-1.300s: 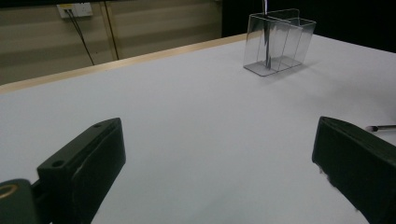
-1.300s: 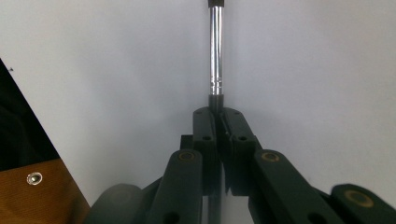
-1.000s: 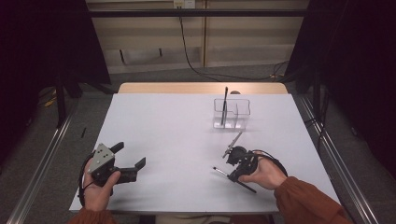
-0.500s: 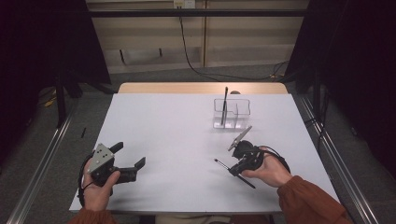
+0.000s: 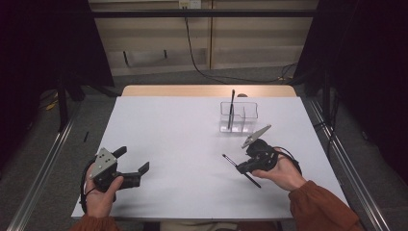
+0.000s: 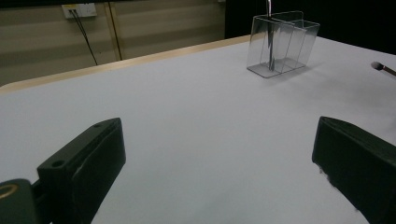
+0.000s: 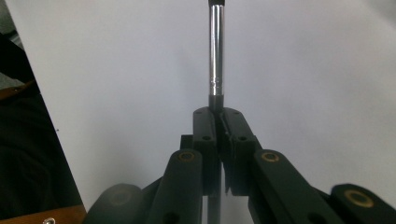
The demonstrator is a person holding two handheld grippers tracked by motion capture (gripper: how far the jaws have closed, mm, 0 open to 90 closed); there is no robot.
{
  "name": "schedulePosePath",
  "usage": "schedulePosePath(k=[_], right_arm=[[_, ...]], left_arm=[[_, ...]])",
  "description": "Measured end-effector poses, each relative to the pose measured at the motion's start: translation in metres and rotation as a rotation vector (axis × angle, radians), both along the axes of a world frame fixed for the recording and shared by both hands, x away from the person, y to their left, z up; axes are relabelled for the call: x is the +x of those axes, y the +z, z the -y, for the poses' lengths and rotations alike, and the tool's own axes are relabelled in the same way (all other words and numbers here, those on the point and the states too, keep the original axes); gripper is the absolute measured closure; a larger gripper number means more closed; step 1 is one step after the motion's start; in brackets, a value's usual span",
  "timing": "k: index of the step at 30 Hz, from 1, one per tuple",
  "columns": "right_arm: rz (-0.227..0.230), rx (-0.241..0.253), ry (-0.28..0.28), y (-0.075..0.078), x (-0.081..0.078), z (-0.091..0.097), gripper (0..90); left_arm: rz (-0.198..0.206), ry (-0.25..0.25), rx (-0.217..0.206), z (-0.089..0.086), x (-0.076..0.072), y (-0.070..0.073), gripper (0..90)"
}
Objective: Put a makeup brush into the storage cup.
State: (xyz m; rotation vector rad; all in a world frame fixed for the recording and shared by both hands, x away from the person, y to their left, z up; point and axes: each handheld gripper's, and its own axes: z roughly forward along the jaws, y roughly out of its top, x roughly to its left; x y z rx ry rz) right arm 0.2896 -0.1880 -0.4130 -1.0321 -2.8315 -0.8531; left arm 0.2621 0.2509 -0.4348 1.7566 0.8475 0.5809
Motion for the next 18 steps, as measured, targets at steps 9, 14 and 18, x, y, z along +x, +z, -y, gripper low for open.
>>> schedulePosePath(k=[9, 14, 18], right_arm=[[0.081, 0.08, -0.038, 0.006, 0.0, 0.008, 85.0], [0.132, 0.144, -0.059, 0.008, -0.001, 0.012, 85.0], [0.169, 0.195, -0.059, 0.009, -0.002, 0.014, 85.0]], left_arm=[[0.002, 0.002, 0.002, 0.0, 0.0, 0.0, 2.8], [0.002, 0.002, 0.002, -0.001, 0.0, 0.0, 2.8], [0.001, 0.005, -0.002, -0.001, 0.0, 0.0, 2.8]])
